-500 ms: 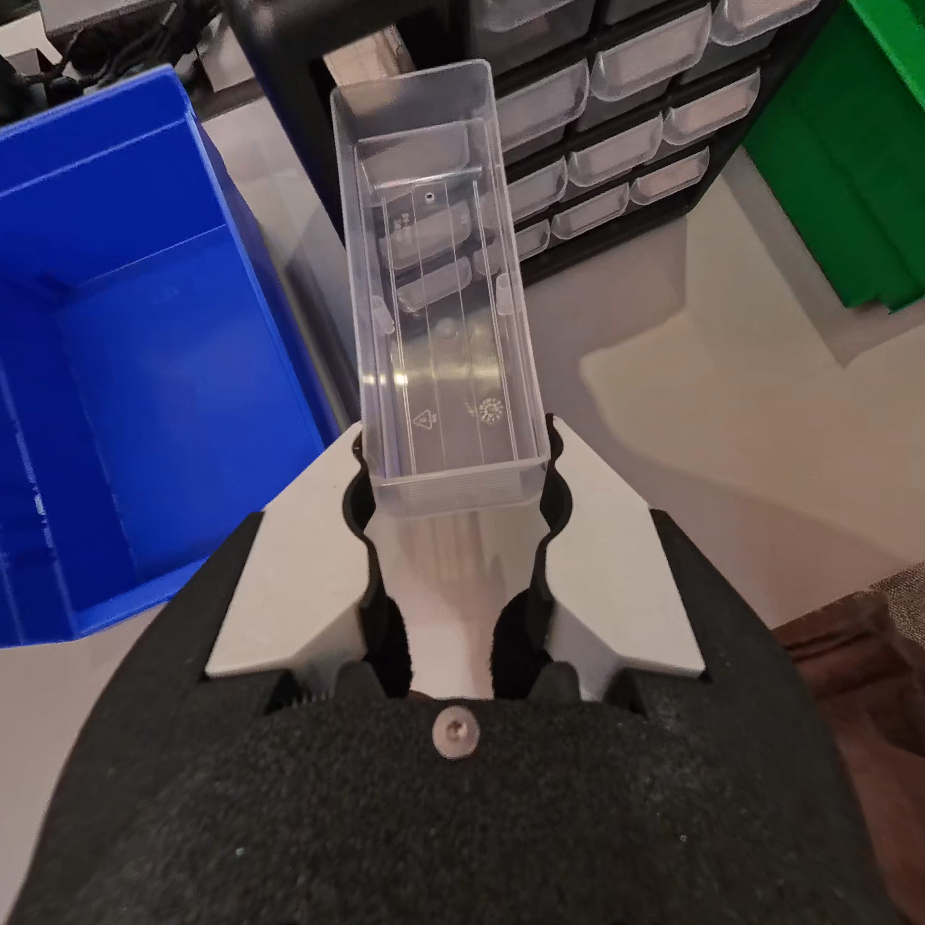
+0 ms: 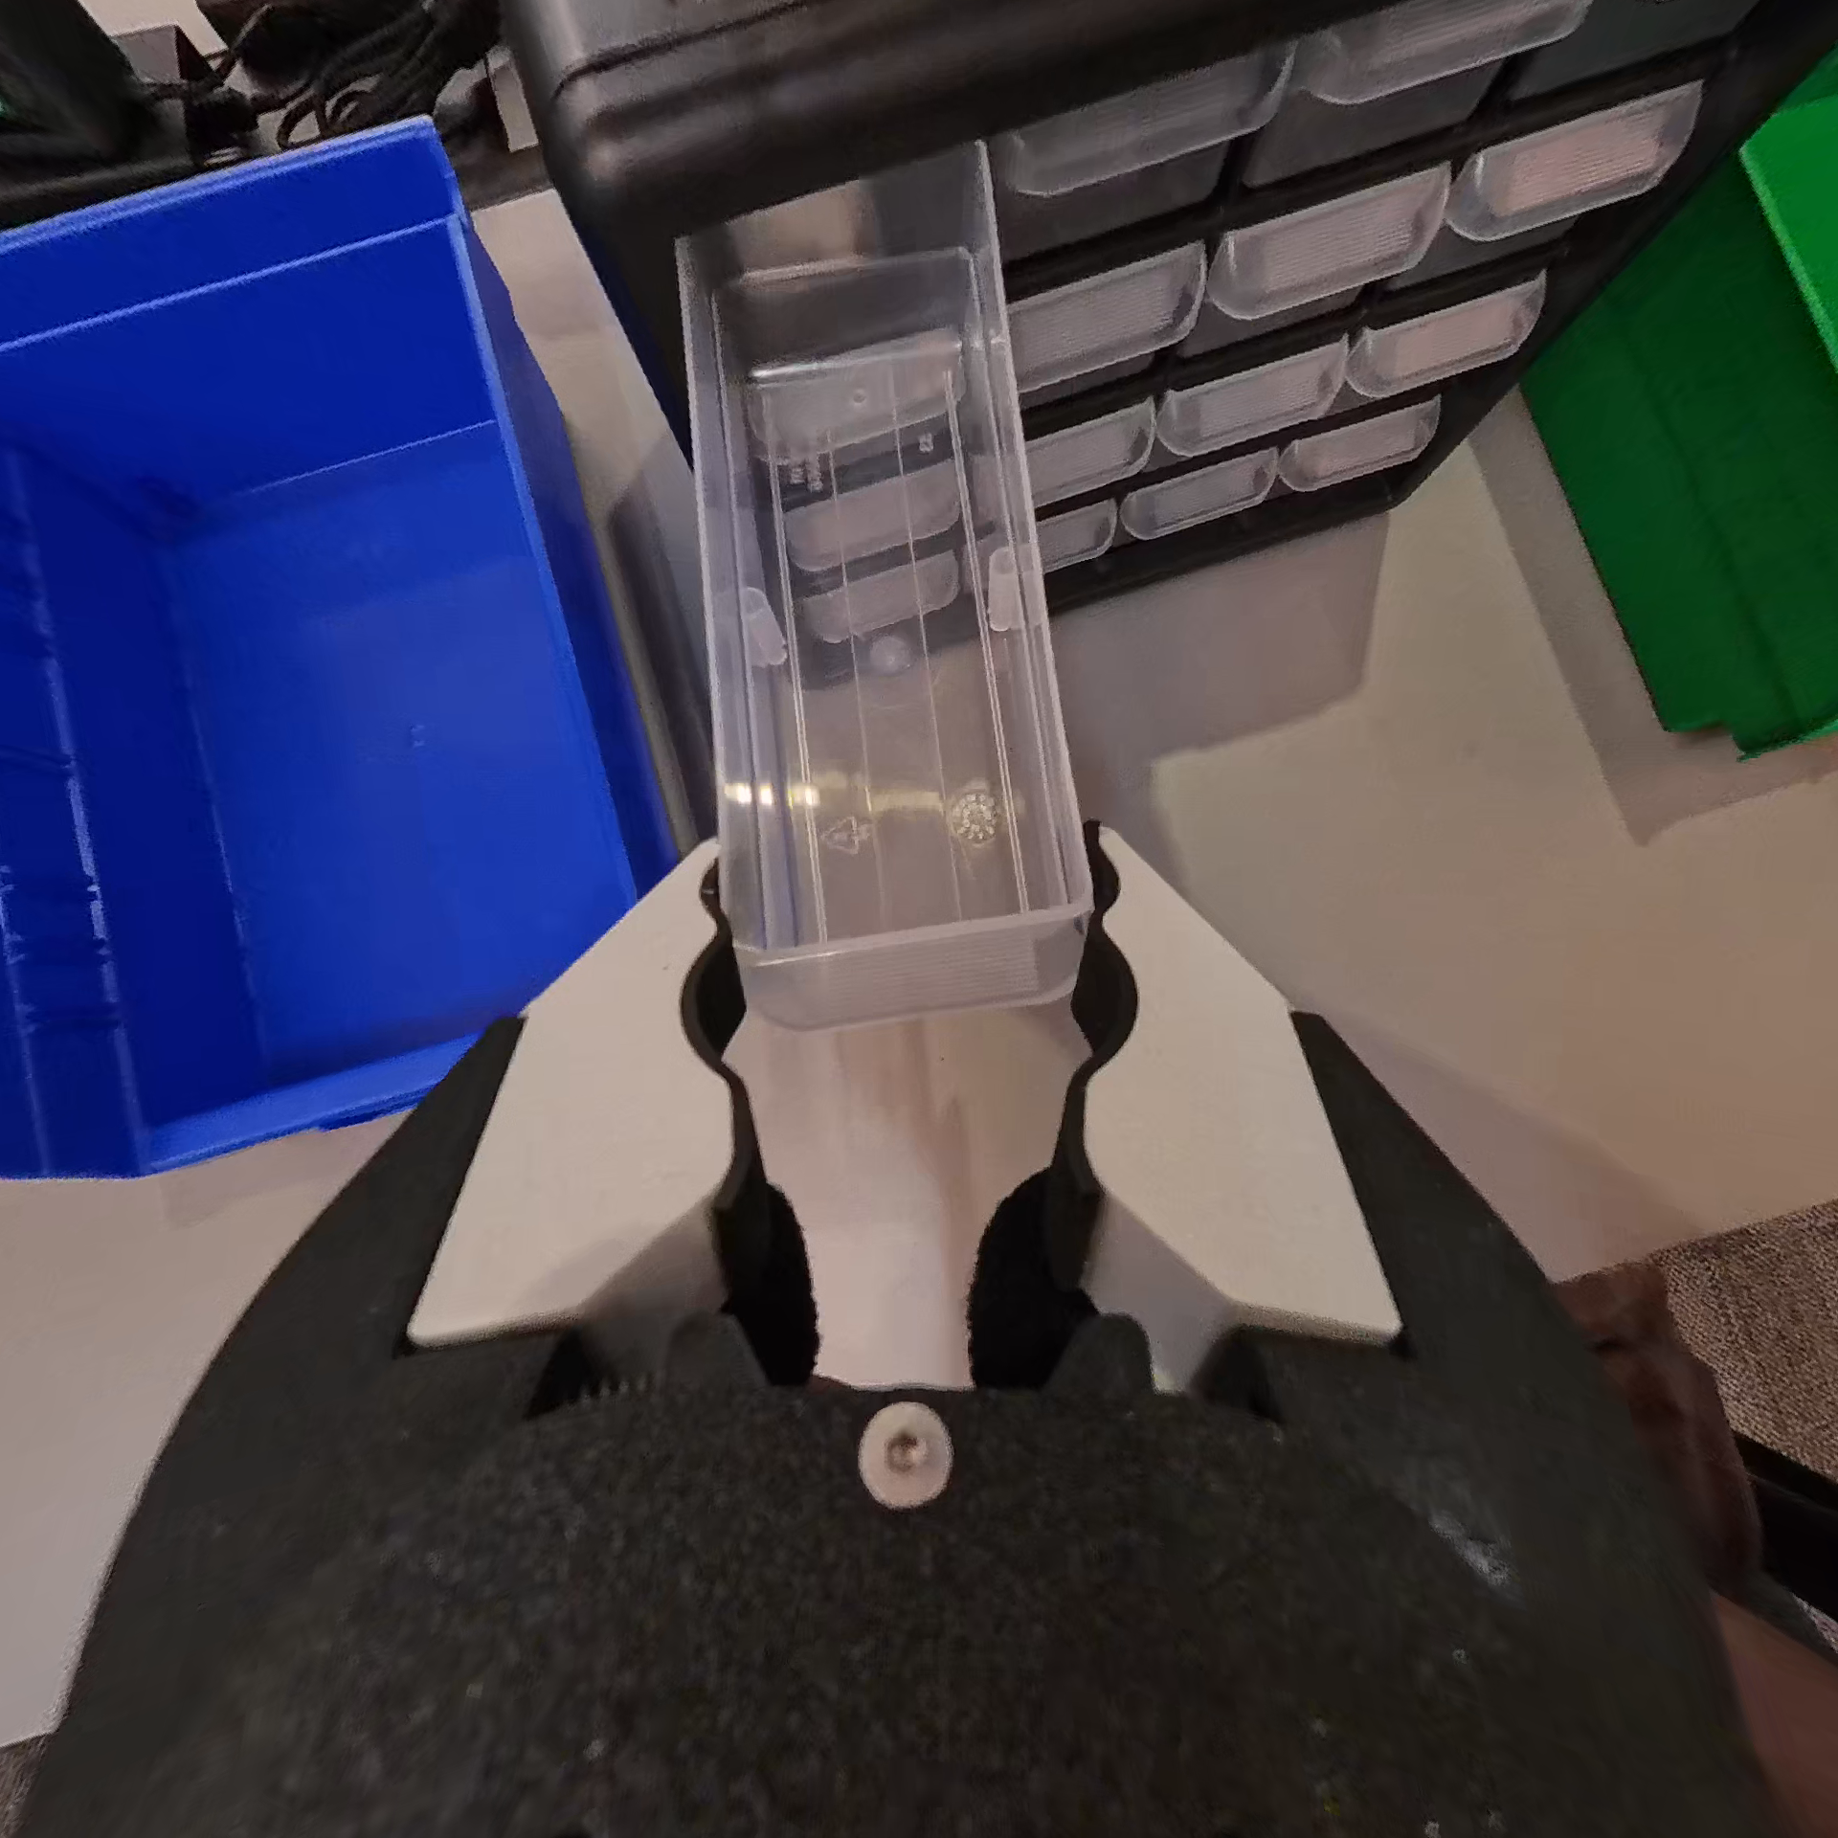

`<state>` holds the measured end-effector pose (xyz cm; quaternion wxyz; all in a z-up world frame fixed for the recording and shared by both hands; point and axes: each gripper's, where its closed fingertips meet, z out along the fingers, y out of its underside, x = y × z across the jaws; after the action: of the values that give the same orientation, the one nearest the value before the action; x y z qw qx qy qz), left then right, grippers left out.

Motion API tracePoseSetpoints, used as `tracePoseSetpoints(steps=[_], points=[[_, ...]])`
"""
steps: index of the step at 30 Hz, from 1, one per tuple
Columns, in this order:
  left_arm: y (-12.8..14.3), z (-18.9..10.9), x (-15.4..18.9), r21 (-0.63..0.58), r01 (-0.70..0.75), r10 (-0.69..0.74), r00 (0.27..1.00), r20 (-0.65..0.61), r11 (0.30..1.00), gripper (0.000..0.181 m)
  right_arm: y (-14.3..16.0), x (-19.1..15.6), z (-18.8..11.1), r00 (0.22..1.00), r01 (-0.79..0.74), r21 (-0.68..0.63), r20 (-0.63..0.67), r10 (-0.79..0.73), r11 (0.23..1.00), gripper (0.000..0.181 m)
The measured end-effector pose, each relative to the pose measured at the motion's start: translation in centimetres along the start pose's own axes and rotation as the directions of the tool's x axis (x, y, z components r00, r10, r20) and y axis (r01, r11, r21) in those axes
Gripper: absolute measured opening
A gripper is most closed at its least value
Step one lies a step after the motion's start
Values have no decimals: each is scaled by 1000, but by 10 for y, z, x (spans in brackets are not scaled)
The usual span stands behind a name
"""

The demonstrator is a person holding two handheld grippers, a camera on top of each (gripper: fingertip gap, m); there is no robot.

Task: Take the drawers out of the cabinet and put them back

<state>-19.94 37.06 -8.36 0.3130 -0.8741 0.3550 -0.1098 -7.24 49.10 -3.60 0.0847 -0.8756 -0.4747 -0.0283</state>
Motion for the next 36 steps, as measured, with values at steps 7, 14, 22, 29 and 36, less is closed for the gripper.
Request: tracePoseSetpoints(steps=[7, 14, 22, 29, 36], points=[[-10, 3, 3, 24, 31, -32, 999, 40, 999, 65, 0, 0, 0, 1000, 15, -17, -27, -15, 1000, 0], [-17, 19, 8, 127, 84, -97, 991, 95, 988, 65, 0, 0, 0, 999, 21, -40, -43, -23, 999, 0], [-44, 37, 0, 182, 83, -106, 987, 120, 980, 66, 0, 0, 0, 1000, 5, -16, -22, -6, 1000, 0], [-68, 54, -7, 237, 79, -112, 986, 126, 968, 66, 0, 0, 0, 999, 15, -35, -33, -16, 999, 0], [-76, 61, -2, 294, 44, -60, 997, 45, 955, 77, 0, 2, 0, 1000, -2, -5, -29, 2, 1000, 0]])
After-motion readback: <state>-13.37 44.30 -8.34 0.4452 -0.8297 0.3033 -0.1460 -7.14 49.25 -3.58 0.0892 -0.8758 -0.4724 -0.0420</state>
